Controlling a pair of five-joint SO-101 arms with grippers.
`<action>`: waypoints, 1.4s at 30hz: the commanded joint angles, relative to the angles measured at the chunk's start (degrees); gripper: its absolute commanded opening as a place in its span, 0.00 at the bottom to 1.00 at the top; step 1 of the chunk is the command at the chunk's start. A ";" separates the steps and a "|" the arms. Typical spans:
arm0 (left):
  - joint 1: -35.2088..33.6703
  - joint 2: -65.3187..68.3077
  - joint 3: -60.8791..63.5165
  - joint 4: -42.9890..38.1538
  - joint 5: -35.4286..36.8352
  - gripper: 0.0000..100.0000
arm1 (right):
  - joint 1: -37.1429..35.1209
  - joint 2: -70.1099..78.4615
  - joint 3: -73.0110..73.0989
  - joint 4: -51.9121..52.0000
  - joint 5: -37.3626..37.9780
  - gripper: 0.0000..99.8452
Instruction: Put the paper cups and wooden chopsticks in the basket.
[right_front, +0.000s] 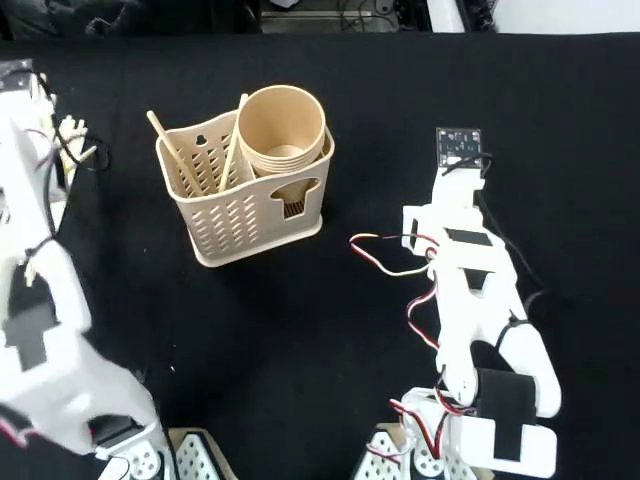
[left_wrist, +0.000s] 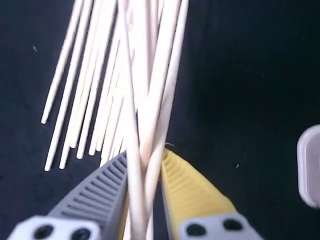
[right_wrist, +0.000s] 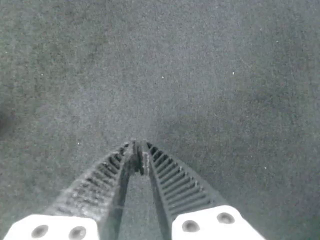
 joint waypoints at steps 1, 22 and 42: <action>0.66 -19.16 22.73 -18.11 4.31 0.03 | 0.26 0.13 -2.07 -1.05 -0.09 0.01; 3.12 -66.99 52.62 -37.71 24.44 0.03 | 0.26 0.13 -1.98 -0.70 -0.09 0.01; 30.73 -76.57 52.70 -51.78 25.23 0.03 | 0.26 0.13 -1.98 -0.88 -0.09 0.01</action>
